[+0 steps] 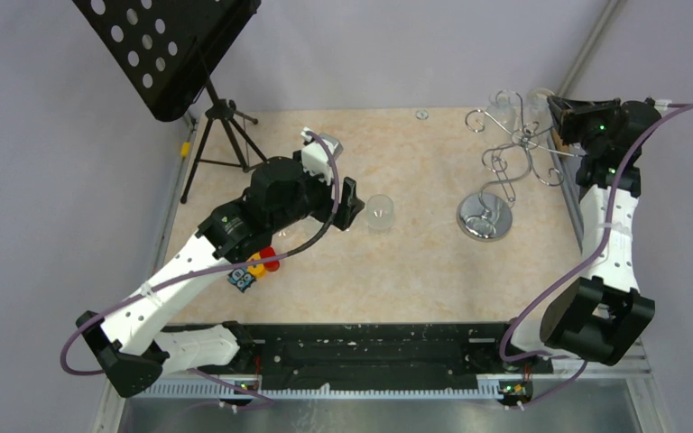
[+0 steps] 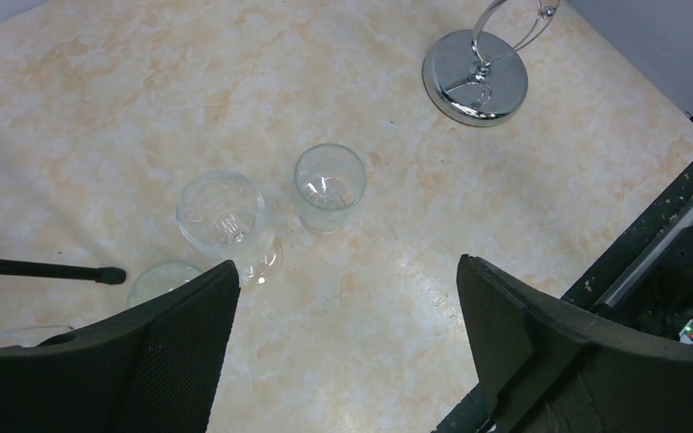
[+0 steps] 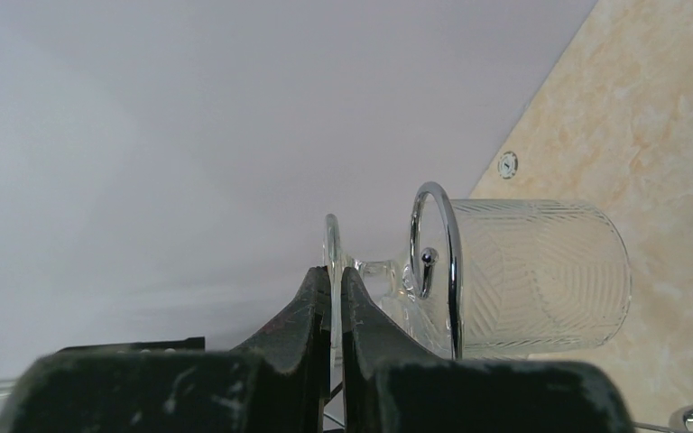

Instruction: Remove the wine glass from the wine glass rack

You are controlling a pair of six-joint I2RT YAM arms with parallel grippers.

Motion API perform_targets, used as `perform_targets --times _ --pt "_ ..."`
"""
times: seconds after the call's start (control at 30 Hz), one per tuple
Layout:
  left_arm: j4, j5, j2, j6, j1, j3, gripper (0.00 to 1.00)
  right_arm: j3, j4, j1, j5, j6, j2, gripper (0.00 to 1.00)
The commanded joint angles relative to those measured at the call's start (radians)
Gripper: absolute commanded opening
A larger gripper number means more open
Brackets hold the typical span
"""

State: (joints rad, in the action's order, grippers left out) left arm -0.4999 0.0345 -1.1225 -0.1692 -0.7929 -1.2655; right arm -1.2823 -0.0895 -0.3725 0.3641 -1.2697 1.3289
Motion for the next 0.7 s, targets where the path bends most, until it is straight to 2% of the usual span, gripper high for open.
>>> perform_targets --times 0.0,0.37,0.67 --pt "0.045 -0.002 0.016 -0.004 0.004 -0.008 0.94 -0.019 0.178 0.017 0.008 -0.059 0.002 0.0" --pt "0.047 -0.005 0.021 -0.009 0.004 -0.009 0.94 -0.044 0.261 0.032 -0.02 -0.068 0.046 0.0" --pt "0.045 -0.003 0.027 -0.013 0.004 -0.005 0.94 0.005 0.553 0.033 0.039 -0.137 0.093 0.0"
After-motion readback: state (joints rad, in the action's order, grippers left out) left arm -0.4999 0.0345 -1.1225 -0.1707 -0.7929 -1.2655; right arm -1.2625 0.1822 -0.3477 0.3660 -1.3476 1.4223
